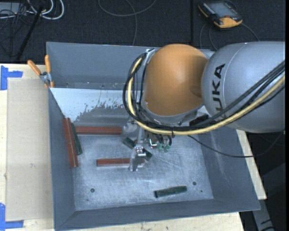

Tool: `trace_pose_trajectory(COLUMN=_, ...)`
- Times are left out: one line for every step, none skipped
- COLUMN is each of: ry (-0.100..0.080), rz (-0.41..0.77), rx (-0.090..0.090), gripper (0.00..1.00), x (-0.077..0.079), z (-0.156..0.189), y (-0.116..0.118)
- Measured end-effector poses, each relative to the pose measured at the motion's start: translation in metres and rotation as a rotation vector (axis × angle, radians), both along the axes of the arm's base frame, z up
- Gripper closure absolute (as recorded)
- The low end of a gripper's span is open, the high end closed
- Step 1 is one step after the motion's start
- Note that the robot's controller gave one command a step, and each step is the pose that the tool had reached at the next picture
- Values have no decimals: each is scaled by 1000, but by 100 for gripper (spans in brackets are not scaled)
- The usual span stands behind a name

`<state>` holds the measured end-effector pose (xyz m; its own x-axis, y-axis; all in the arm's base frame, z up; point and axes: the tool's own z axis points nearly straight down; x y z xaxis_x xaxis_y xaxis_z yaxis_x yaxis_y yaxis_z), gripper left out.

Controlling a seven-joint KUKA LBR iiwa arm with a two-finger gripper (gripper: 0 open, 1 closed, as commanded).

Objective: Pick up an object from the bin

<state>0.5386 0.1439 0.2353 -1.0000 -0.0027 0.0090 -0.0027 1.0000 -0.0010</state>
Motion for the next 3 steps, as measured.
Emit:
trace_pose_trajectory(ry=-7, rz=-4, rx=1, gripper=0, x=2, z=4, y=-1)
trace_pose_trajectory(ry=-15, rz=50, rx=3, gripper=0, x=3, z=-40, y=-8)
trace_pose_trajectory(ry=-11, rz=103, rx=2, gripper=0, x=-22, z=-102, y=3)
